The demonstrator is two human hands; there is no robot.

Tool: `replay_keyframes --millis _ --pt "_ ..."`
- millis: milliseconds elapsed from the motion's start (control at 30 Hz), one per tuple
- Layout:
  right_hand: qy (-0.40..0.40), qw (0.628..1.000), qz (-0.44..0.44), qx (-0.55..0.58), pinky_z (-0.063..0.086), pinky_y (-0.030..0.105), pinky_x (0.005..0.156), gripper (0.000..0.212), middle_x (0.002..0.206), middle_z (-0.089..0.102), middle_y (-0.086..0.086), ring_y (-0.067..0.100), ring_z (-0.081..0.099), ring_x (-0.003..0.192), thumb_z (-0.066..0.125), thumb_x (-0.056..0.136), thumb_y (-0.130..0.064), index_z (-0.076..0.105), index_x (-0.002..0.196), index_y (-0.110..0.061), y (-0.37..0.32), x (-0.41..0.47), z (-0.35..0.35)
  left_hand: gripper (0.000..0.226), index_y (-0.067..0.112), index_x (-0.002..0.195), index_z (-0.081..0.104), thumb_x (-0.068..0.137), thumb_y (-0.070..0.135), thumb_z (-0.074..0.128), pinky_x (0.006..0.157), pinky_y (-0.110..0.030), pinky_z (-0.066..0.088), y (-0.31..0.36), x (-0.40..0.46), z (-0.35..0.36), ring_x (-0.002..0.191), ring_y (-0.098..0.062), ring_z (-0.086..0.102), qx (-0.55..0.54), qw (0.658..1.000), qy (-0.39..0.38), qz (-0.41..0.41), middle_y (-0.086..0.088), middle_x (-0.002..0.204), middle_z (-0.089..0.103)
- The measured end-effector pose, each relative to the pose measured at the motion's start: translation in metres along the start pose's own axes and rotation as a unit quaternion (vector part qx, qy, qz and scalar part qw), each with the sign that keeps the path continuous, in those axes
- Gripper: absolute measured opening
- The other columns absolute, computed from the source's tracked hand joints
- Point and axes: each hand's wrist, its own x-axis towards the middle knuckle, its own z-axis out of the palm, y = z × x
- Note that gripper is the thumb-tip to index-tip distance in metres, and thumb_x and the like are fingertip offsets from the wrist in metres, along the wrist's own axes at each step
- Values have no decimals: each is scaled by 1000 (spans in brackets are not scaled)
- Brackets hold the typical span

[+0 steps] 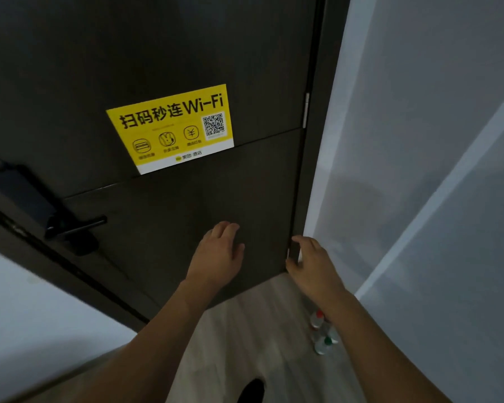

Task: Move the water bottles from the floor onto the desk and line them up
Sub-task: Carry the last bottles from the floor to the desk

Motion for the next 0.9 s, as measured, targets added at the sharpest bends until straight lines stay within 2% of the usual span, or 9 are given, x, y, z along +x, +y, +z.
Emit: replay_keyframes --millis 67,167,367,567,767,900 --pt "-2 1000 19 -2 42 40 108 56 148 43 3 23 51 125 59 94 -28 39 146 -20 -8 26 4 50 11 143 46 98 31 53 114 -40 34 -12 33 5 135 -28 42 -11 1000 -19 16 -9 146 45" --pt "34 998 46 -7 36 36 110 55 146 45 6 25 45 130 58 94 -26 40 145 -17 -10 56 0 51 14 145 43 99 33 51 115 -37 32 -16 82 18 138 -25 38 -29 997 -50 43 -6 149 42" --pt "104 984 142 -14 33 38 113 53 151 41 3 24 40 137 57 95 -29 40 145 -20 23 56 -31 52 17 147 41 98 34 51 116 -38 31 31 129 59 140 -24 36 -63 984 -112 124 -4 151 39" --pt "172 955 239 -22 33 35 111 52 149 43 5 25 42 134 55 95 -27 41 144 -16 71 -10 -68 50 15 145 44 98 29 53 115 -35 30 105 128 95 139 -26 37 -59 956 -166 233 -7 152 39" --pt "236 913 332 6 34 35 110 53 148 43 5 25 41 134 55 96 -27 40 145 -15 118 -108 -81 48 8 143 45 98 24 54 109 -42 37 195 90 130 131 -31 44 -56 903 -216 366 -12 147 44" --pt "263 886 381 27 33 36 111 53 148 42 4 24 40 134 54 95 -27 40 145 -17 142 -160 -82 47 11 141 45 98 27 54 105 -38 42 235 50 149 129 -27 47 -56 870 -231 432 -9 145 46"
